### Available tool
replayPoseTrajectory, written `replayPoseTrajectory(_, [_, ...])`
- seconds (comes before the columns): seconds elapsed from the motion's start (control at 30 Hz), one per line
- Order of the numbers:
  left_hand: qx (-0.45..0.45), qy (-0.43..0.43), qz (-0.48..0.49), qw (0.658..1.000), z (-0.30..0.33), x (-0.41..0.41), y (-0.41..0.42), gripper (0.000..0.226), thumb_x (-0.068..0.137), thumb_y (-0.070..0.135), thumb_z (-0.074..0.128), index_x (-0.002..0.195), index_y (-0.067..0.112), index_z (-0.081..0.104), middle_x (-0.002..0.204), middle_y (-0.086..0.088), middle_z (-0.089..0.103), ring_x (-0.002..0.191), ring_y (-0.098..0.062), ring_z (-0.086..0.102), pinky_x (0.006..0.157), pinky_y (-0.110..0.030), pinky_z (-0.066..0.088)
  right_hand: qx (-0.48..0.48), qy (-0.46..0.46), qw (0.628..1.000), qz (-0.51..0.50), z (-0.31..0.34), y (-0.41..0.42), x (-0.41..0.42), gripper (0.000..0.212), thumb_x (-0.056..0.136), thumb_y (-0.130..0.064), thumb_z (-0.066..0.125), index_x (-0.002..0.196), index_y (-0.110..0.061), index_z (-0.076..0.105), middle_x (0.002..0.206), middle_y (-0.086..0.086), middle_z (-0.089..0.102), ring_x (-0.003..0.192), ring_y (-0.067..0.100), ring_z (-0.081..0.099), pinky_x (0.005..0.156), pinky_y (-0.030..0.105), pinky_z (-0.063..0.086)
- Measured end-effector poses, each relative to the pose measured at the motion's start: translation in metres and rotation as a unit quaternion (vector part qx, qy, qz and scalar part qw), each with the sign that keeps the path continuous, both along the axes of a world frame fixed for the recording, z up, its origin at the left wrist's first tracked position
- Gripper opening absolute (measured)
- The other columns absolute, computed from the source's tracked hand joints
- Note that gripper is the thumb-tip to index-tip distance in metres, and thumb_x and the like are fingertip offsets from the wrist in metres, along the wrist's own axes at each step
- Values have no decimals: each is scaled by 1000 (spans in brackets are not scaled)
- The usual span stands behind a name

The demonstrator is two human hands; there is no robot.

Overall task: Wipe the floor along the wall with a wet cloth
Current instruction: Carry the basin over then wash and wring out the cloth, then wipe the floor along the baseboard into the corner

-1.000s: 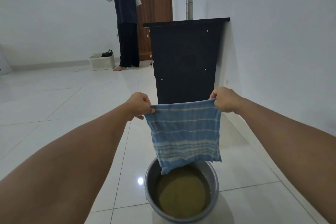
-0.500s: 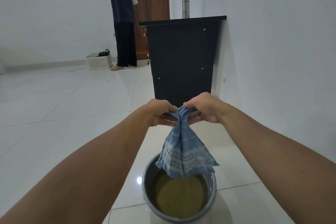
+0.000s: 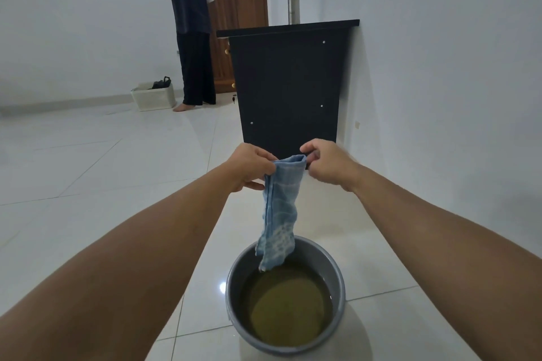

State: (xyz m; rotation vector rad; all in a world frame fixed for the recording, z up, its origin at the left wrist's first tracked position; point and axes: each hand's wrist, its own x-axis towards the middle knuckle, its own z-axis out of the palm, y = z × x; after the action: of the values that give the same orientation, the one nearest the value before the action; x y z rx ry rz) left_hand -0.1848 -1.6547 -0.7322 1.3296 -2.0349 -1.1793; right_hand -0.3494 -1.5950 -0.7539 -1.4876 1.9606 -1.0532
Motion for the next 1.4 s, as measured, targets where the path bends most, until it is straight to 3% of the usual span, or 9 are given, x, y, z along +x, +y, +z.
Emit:
replayPoseTrajectory(0.07, [-3, -7, -17, 1000, 4, 0, 0, 14, 86, 1, 61, 89, 11, 70, 95, -10, 65, 91, -23, 63, 78, -38, 59, 39, 110, 991, 61, -4, -4, -2, 72, 72, -13, 80, 133, -33, 48, 152, 6, 31, 132, 30, 42, 98, 45, 50])
replayPoseTrajectory(0.13, [-14, -8, -23, 1000, 8, -1, -1, 15, 85, 2, 60, 84, 13, 70, 95, -10, 65, 93, -23, 63, 76, -35, 59, 56, 174, 980, 77, 0, -3, -1, 44, 70, -24, 83, 108, -30, 63, 151, 7, 34, 130, 29, 43, 98, 47, 49])
replayPoseTrajectory(0.2, [-23, 7, -7, 1000, 7, -4, -3, 15, 86, 4, 60, 80, 14, 69, 96, -10, 65, 96, -24, 62, 77, -34, 57, 51, 140, 984, 93, 7, 0, -4, 17, 76, -26, 77, 86, -22, 63, 114, 6, 62, 105, 24, 61, 78, 34, 55])
replayPoseTrajectory(0.27, [-36, 36, 14, 999, 1, -9, -3, 14, 87, 7, 60, 80, 17, 67, 95, -9, 64, 96, -24, 61, 78, -34, 56, 47, 132, 986, 93, 13, 2, -7, 16, 82, -24, 71, 78, -22, 56, 86, 1, 61, 81, 17, 60, 62, 25, 46])
replayPoseTrajectory(0.43, [-36, 75, 54, 995, -34, -34, 5, 17, 88, 11, 60, 72, 18, 61, 89, -11, 61, 88, -23, 57, 69, -31, 49, 92, 175, 979, 49, 4, 5, -37, 11, 87, -18, 63, 97, -17, 63, 96, 5, 61, 89, 21, 61, 73, 33, 54])
replayPoseTrajectory(0.73, [36, -34, -10, 999, -124, -108, 29, 20, 88, 16, 64, 101, 2, 68, 101, -16, 66, 93, -30, 64, 84, -42, 58, 184, 124, 973, -59, -44, 44, -123, 20, 89, -12, 56, 96, 2, 68, 80, 13, 57, 67, 23, 57, 51, 27, 47])
replayPoseTrajectory(1.0, [84, -81, -65, 991, -202, -182, 55, 20, 79, 7, 64, 66, 16, 53, 79, -12, 59, 73, -26, 56, 69, -35, 52, 188, 103, 958, -191, -123, 57, -214, 18, 83, -6, 49, 64, -8, 49, 69, 8, 49, 64, 24, 47, 51, 27, 36])
replayPoseTrajectory(1.13, [110, -108, -81, 985, -250, -218, 67, 14, 79, 5, 61, 73, 15, 53, 76, -10, 55, 67, -22, 50, 60, -31, 43, 242, 190, 920, -242, -186, 77, -254, 12, 89, -17, 51, 86, -6, 54, 96, 18, 63, 80, 32, 59, 65, 31, 42])
replayPoseTrajectory(1.4, [103, -193, -115, 969, -335, -268, 84, 19, 84, 11, 59, 103, 13, 58, 119, -13, 63, 110, -26, 59, 88, -29, 46, 247, 316, 904, -148, -284, 97, -282, 15, 83, -5, 56, 96, -10, 50, 102, 15, 59, 86, 35, 61, 63, 33, 39])
